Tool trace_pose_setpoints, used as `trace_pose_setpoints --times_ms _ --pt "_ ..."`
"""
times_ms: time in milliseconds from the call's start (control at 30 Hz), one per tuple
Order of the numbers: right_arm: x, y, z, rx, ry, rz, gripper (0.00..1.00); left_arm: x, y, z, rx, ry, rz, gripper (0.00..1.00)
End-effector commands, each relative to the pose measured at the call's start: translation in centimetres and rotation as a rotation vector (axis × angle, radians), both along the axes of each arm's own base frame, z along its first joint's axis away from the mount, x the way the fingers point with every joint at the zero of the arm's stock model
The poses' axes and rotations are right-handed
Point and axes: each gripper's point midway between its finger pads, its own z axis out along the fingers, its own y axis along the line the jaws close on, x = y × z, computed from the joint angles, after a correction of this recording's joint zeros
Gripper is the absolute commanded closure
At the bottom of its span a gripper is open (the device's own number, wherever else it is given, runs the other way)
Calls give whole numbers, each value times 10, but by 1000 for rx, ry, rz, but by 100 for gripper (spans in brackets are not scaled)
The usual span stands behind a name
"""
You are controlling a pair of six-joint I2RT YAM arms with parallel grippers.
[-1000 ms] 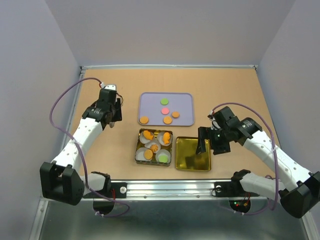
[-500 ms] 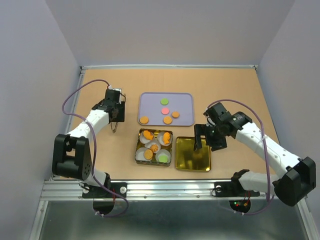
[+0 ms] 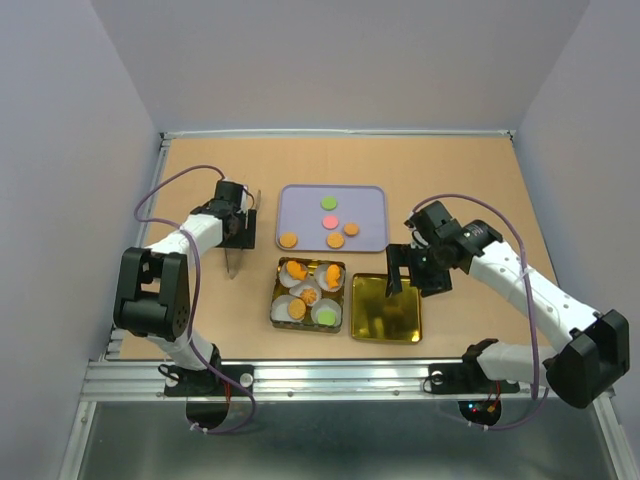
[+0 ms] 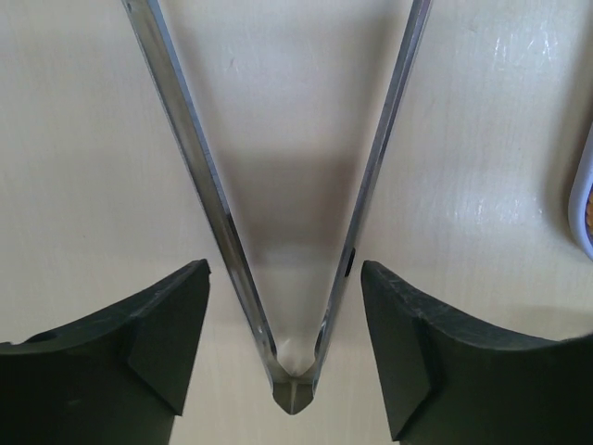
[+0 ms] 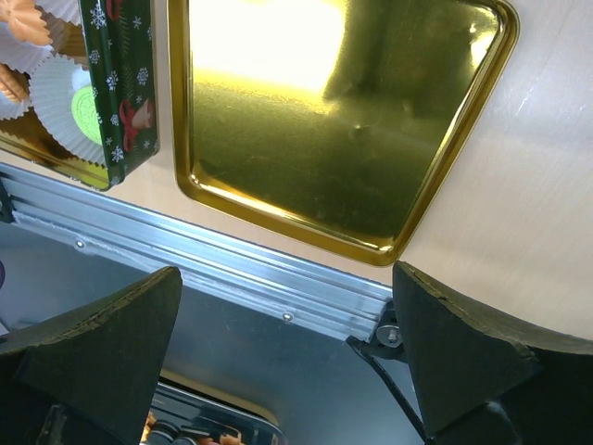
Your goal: Pack the cookies
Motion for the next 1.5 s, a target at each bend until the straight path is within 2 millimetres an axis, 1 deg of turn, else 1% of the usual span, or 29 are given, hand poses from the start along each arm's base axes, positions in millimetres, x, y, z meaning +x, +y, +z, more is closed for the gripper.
trace_pose_setpoints --times_ms 0,67,100,167,267,300,333,467,500,533,567,600,667,700,733,867,900,967,1000,1033,1067,1100,1167,1200,1233,1267,1300,1367,1467 --pt "16 7 26 44 -118 11 0 15 -1 16 -8 -45 -2 19" --pt "15 7 27 50 -121 11 0 16 0 22 -6 -59 8 18" --pt "14 8 30 59 -126 13 0 18 1 33 -8 -81 16 13" --pt "12 8 31 66 -127 15 0 21 2 48 -8 -117 35 13" --pt "9 9 35 84 -128 17 0 27 1 87 -38 -202 66 13" --pt "7 9 36 94 -127 19 0 28 0 109 -64 -252 87 13" --pt "6 9 37 97 -125 19 0 28 -2 121 -83 -281 93 12" --pt "4 12 46 129 -138 16 0 20 -12 183 -211 -421 137 13" --pt "4 13 49 137 -139 14 0 13 -15 206 -256 -482 138 8" --pt "3 14 52 146 -140 12 0 9 -20 220 -303 -518 138 1" --pt "3 15 54 155 -142 11 0 -2 -33 246 -396 -584 107 1" --pt "2 16 57 164 -144 11 0 -8 -40 256 -445 -613 97 1" --pt "0 19 64 194 -144 9 0 -23 -57 263 -555 -623 42 1" --pt "-1 20 69 208 -154 9 0 -34 -62 280 -617 -675 29 1" --pt "-3 22 73 229 -154 13 0 -41 -66 278 -647 -671 13 1" --pt "-8 24 94 289 -191 -4 0 -73 -75 304 -812 -749 5 1" --pt "-9 24 96 297 -197 -8 0 -87 -72 328 -863 -843 2 1" --pt "-11 24 103 321 -213 -21 0 -96 -62 324 -953 -876 123 1" --pt "-12 23 103 325 -216 -30 0 -114 -53 337 -993 -960 141 1" --pt "-9 24 107 344 -236 -56 0 -114 -45 319 -989 -974 188 1" --pt "-7 24 106 349 -240 -69 0 -120 -43 320 -998 -1016 178 1" --pt "-4 24 100 340 -238 -89 0 -135 -39 333 -1028 -1094 153 1" --pt "4 26 93 326 -224 -128 0 -139 -36 330 -1003 -1098 150 1" --pt "8 25 88 305 -215 -143 0 -131 -39 315 -949 -1026 151 1" --pt "15 22 82 270 -218 -172 0 -131 -40 321 -901 -1007 124 1" --pt "19 21 77 248 -213 -183 0 -125 -43 313 -845 -950 98 1" --pt "25 21 65 205 -185 -197 0 -108 -44 279 -711 -801 89 2" --pt "37 20 49 141 -150 -240 0 -92 -42 261 -610 -667 101 7" --pt "46 19 40 101 -127 -288 0 -79 -58 268 -635 -623 28 11"
